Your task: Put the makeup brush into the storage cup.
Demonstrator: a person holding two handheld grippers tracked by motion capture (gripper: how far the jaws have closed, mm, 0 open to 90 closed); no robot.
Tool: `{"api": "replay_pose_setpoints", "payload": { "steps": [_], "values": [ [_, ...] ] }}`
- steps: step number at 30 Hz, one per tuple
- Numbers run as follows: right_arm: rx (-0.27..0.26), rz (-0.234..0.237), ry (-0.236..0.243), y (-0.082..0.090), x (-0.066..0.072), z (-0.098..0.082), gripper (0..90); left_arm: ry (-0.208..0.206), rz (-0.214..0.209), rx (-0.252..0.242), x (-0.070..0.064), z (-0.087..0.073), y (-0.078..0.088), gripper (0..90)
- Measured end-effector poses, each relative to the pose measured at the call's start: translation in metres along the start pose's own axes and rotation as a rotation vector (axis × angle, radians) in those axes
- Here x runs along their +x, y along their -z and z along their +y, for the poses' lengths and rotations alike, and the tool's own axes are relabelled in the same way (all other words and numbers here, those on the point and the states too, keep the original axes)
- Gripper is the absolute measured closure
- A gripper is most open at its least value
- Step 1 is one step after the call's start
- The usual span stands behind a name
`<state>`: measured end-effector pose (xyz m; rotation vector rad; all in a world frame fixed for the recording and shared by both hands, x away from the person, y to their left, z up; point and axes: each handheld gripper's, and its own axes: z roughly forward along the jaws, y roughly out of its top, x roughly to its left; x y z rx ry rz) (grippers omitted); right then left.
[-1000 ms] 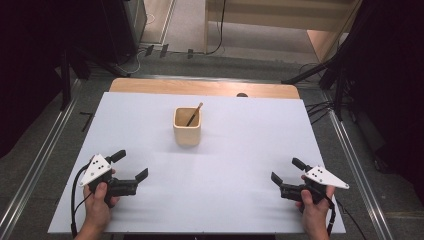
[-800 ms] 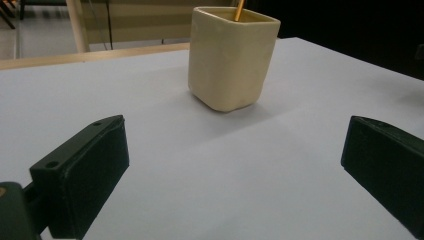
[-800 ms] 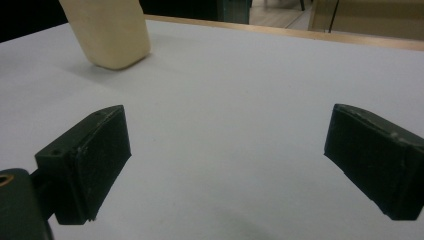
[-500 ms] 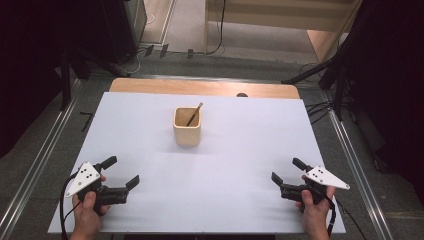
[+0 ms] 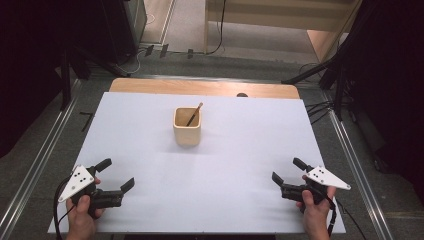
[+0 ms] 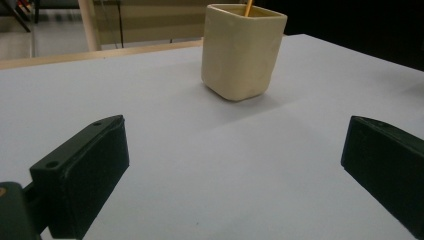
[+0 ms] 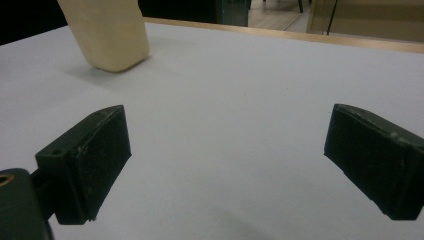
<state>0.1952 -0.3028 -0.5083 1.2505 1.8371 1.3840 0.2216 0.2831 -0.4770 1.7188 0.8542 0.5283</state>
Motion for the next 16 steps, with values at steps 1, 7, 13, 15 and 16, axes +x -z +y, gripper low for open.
{"api": "replay_pose_setpoints", "payload": {
  "steps": [1,7,13,15,16],
  "values": [
    [0.002,0.001,0.002,-0.0002,-0.0002,-0.0001,4.7,0.0,0.0,0.0,0.0,0.0,0.0,0.0],
    [0.003,0.003,0.009,-0.001,0.0021,0.0006,4.7,0.011,0.002,0.008,0.0037,-0.002,-0.0028,0.0],
    [0.007,0.003,0.01,-0.0022,0.0023,0.0,4.7,0.012,-0.001,0.008,0.0042,-0.0021,-0.0038,0.0],
    [0.002,0.001,0.015,-0.0022,0.003,0.0004,4.7,0.013,0.001,0.006,0.0043,-0.0019,-0.0034,0.0],
    [0.003,0.002,0.014,-0.0021,0.0035,0.0008,4.7,0.013,0.001,0.006,0.0043,-0.0019,-0.0034,0.0]
  ]
}}
